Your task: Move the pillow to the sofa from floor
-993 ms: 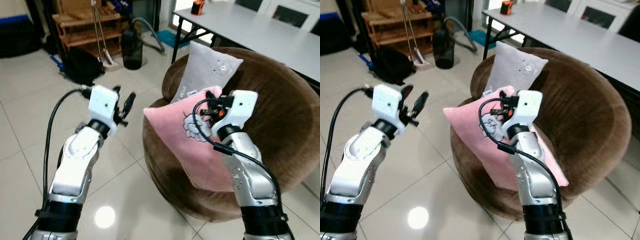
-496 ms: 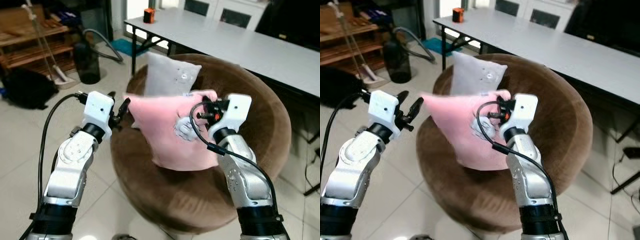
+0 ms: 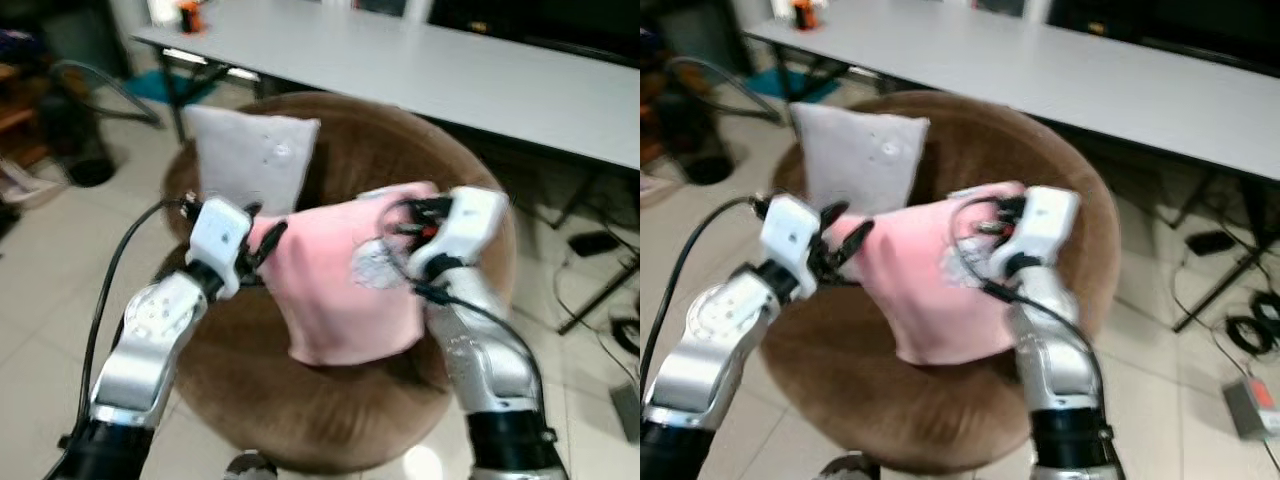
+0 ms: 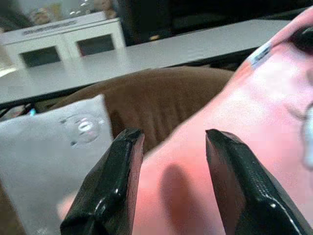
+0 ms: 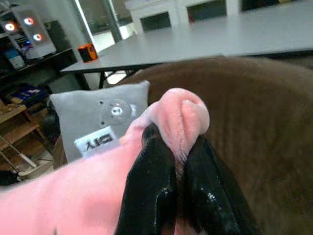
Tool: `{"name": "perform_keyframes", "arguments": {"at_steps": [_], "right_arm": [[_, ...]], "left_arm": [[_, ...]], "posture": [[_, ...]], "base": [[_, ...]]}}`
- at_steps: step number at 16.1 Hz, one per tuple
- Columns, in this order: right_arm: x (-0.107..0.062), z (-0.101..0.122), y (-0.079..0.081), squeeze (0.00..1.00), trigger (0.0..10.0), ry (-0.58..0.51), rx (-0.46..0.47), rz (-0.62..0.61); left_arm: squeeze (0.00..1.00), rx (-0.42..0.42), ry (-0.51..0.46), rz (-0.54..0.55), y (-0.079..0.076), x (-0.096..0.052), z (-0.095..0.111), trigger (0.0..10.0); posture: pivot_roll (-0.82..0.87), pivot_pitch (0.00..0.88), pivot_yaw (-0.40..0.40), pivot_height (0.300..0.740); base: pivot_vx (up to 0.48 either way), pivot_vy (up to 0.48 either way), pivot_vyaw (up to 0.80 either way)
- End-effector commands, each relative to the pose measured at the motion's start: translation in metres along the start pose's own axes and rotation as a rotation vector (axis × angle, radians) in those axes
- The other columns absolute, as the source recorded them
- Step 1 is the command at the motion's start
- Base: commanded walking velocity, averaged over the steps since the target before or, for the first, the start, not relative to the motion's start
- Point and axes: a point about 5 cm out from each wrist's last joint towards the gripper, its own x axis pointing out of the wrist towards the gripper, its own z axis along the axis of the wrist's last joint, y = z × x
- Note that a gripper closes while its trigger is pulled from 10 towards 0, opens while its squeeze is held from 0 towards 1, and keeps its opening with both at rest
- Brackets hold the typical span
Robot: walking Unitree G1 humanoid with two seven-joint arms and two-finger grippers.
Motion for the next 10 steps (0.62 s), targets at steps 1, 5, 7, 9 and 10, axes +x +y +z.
{"name": "perform_keyframes", "arguments": {"at_steps": [1, 5, 7, 9, 10], "right_arm": [[-0.001, 0.02, -0.004, 0.0, 10.0, -0.071, 0.016, -0.021], [0.012, 0.026, 0.012, 0.0, 10.0, -0.009, 0.025, 0.003], [0.023, 0.031, 0.025, 0.0, 10.0, 0.009, 0.006, 0.007], [0.031, 0.033, 0.034, 0.0, 10.0, 0.016, 0.018, 0.01], [0.048, 0.029, 0.036, 0.0, 10.0, 0.04, 0.025, -0.059]], "left_arm": [[0.0, 0.009, -0.02, -0.015, 0.0, -0.003, 0.005, 10.0], [0.0, 0.026, -0.002, -0.033, 0.004, -0.019, 0.006, 10.0], [0.0, 0.03, 0.009, -0.042, 0.004, -0.028, 0.007, 10.0], [0.0, 0.037, 0.026, -0.045, 0.004, -0.034, 0.006, 10.0], [0.0, 0.045, 0.051, -0.046, 0.004, -0.04, 0.004, 10.0]], "posture": [[0.1, 0.089, -0.08, 0.74], [0.13, 0.118, -0.104, 0.74], [0.14, 0.129, -0.117, 0.74], [0.15, 0.136, -0.126, 0.74], [0.17, 0.146, -0.132, 0.74]], "base": [[0.0, 0.0, 0.0], [0.0, 0.0, 0.0], [0.0, 0.0, 0.0], [0.0, 0.0, 0.0], [0.0, 0.0, 0.0]]}}
